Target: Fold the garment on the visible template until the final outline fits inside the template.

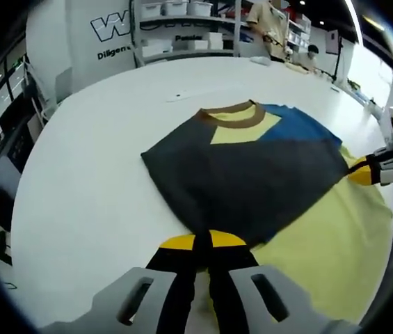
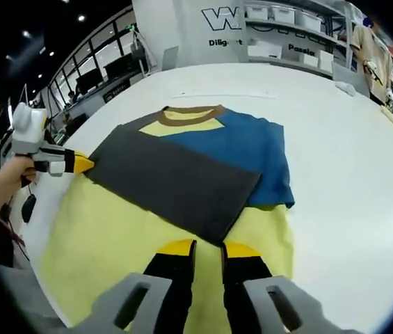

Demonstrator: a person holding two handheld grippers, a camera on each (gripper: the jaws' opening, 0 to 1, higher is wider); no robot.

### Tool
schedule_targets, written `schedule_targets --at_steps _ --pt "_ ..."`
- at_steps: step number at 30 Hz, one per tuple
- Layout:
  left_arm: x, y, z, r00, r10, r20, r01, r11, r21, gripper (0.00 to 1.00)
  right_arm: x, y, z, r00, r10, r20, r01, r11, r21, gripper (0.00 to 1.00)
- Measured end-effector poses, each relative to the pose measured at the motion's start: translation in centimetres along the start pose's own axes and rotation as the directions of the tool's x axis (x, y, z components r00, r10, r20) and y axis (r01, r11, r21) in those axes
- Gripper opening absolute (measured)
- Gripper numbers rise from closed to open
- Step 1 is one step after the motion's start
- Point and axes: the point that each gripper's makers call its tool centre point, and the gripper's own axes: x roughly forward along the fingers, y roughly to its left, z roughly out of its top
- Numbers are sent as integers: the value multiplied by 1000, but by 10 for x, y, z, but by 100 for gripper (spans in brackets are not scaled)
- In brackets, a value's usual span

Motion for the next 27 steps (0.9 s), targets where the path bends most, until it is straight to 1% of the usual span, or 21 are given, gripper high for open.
schedule_targets --at_steps 2,4,5,7,9,10,12,13,16,17,18,19,20,21,22,23,24,25,27 --pt "-1 4 -1 1000 4 -1 -4 1000 -3 6 0 4 0 1000 8 1 -8 1000 -6 14" --pt "-2 8 -2 1000 11 -5 -11 1000 17 6 1 13 0 1000 28 3 -28 999 -18 17" --pt "-3 12 -2 1000 19 -6 -19 999 43 6 2 20 0 999 43 -1 -43 999 -26 17" --pt "-3 15 -3 1000 24 -6 -24 997 67 7 3 24 0 999 46 -8 -47 998 -29 17" --pt "-4 18 -3 1000 12 -7 -12 999 48 7 4 26 0 999 36 -11 -37 998 -48 18" --pt "-4 20 -4 1000 2 -8 -2 1000 19 7 4 28 -1 999 36 -13 -36 998 -60 20" --pt "-4 23 -5 1000 5 -8 -5 1000 5 8 5 31 -1 999 39 -11 -40 997 -67 22" --pt "-5 23 -5 1000 4 -8 -4 1000 4 8 4 33 -1 999 50 -13 -51 995 -82 24" --pt "-6 23 -6 1000 15 -7 -15 1000 1 9 5 33 0 998 56 -14 -56 996 -72 26" --pt "-8 22 -5 1000 19 9 -19 1000 7 10 5 34 0 998 64 -16 -65 996 -68 28" --pt "-9 22 -4 999 24 21 -25 1000 18 12 4 37 0 996 82 -17 -83 994 -65 31" --pt "-11 24 -4 999 38 29 -38 999 25 15 4 38 0 996 88 -18 -89 994 -67 37" --pt "-14 28 -5 998 52 38 -53 998 20 22 4 39 1 996 90 -12 -91 994 -67 43" --pt "-15 28 -6 998 52 37 -53 998 15 26 4 40 3 995 96 -4 -96 992 -76 50" --pt "-16 30 -9 998 50 30 -50 999 -16 30 3 41 5 995 102 11 -101 991 -83 55" --pt "-18 29 -9 999 38 33 -37 999 -34 33 1 43 8 994 110 26 -108 991 -82 57" --pt "-23 24 -7 999 22 50 -19 997 -69 34 -1 44 10 993 117 32 -115 991 -75 58" --pt "-26 25 -8 998 27 50 -23 997 -71 37 -4 45 13 991 128 41 -124 990 -69 58" --pt "-31 23 -9 998 24 56 -21 998 -67 47 -8 49 16 988 149 50 -145 987 -72 62"
